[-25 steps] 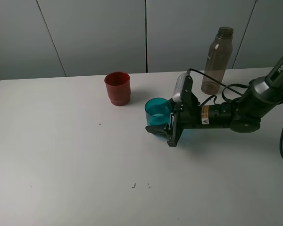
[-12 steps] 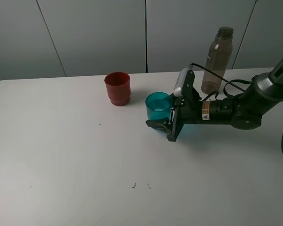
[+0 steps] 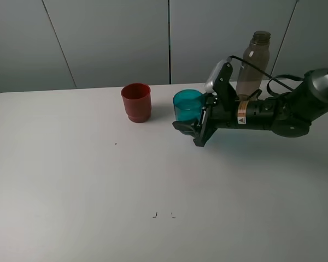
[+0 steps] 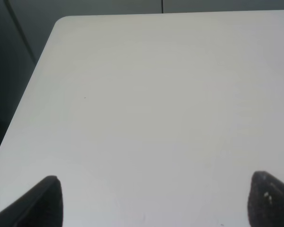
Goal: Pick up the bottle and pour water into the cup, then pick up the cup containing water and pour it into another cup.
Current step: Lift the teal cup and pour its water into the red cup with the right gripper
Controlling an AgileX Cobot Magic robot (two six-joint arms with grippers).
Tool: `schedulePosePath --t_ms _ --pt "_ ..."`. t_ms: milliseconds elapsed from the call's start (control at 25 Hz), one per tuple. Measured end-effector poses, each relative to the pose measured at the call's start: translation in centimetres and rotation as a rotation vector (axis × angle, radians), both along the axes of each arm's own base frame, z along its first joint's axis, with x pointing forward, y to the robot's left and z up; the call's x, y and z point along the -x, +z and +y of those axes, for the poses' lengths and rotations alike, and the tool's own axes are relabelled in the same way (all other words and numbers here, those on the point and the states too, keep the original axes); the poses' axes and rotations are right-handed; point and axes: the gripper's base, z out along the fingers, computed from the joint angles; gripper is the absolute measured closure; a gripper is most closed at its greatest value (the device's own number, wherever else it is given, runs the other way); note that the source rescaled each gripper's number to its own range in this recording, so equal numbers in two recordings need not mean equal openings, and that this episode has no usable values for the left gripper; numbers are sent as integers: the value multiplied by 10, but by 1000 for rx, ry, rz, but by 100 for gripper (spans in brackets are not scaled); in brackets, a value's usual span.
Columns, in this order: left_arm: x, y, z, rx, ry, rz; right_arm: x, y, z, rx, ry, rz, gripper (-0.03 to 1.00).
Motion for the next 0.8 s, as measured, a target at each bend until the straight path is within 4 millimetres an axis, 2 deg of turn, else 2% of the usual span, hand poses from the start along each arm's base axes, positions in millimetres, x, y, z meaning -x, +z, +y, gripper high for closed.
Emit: schedulePosePath --t_ms 320,600,800 --pt "0 0 0 2 1 0 -26 26 7 -113 -72 35 90" --pt "0 0 0 3 2 0 -49 39 25 -38 -152 67 90" --pt "0 0 0 3 2 0 -66 59 37 -73 -176 28 90"
